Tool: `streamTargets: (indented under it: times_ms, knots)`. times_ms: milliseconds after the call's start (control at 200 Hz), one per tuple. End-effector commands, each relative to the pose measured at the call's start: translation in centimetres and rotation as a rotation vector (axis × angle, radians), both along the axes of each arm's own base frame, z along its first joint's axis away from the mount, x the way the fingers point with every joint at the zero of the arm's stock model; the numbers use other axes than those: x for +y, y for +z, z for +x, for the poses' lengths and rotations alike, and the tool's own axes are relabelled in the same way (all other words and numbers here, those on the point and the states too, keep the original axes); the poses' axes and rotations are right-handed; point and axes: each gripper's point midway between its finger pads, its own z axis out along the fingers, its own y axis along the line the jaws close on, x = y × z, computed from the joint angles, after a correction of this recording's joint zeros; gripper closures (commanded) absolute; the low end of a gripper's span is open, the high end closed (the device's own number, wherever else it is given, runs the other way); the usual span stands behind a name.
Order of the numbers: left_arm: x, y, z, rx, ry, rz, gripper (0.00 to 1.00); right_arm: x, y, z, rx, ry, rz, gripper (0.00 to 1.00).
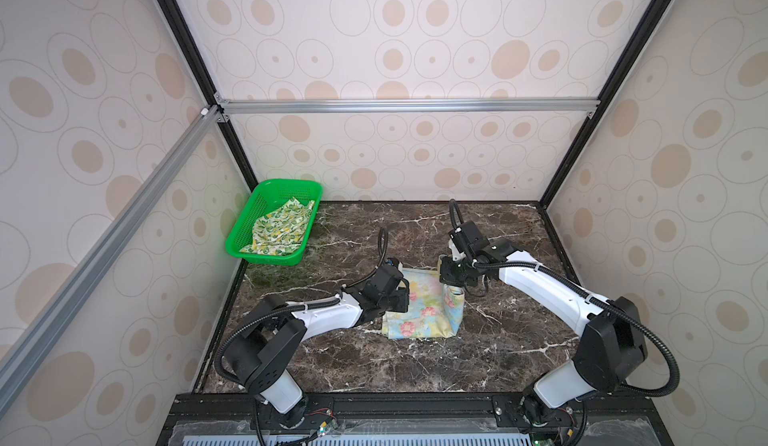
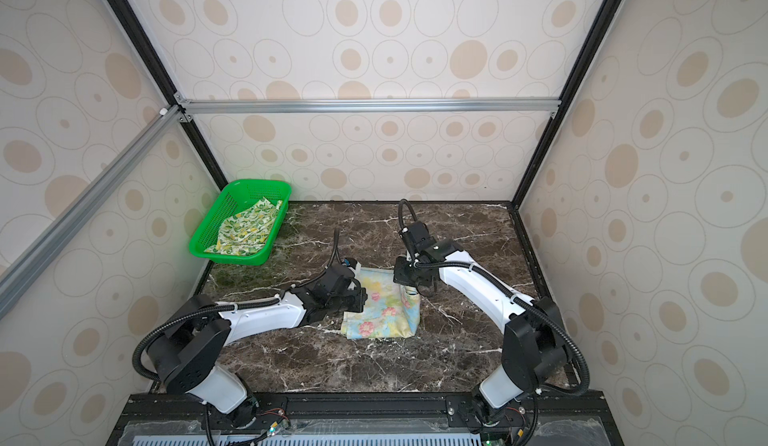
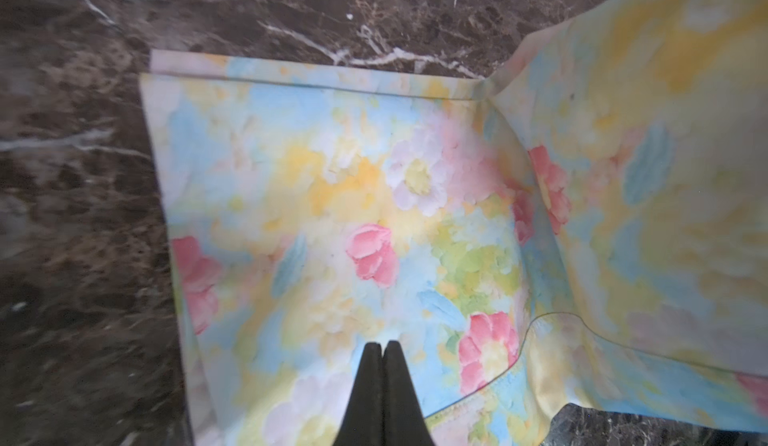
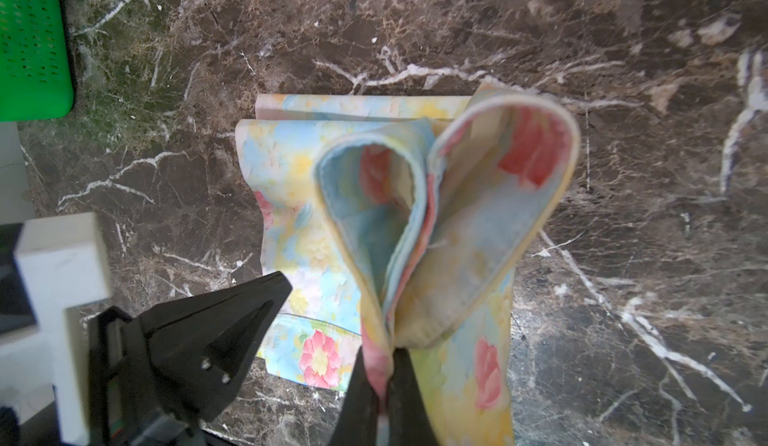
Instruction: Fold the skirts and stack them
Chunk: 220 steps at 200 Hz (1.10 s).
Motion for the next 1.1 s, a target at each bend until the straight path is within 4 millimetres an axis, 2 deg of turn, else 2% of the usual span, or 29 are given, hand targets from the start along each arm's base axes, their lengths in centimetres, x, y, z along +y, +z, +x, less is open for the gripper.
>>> streamTargets:
  times_ms: [0,210,590,840,1095]
  knots:
    - [2.1,-1.2,-0.8,0.016,-0.001,0.081,1.0,-0.6,0.3,0.2,-0.024,-0.013,-0.041,1.0]
    - [2.2,-2.5,-1.9,0.04,-0.028,0.048,1.0,-0.3,0.9,0.5,-0.044,0.006,-0.069,1.0]
    - [1.2,-4.7,-3.5,0.109,-0.028,-0.067,1.0,2.6,1.4,0.5,-0.057,0.039,-0.057,1.0]
    - [1.6,-5.9,-4.3,0.138,-0.013,-0.069,1.0,5.2,0.7,0.0,-0.05,0.044,-0.02,1.0]
    - [0.1,-6.3,-4.3,0.135,-0.02,-0.11,1.0,7.7,-0.3,-0.9,-0.06,-0.002,0.066,1.0]
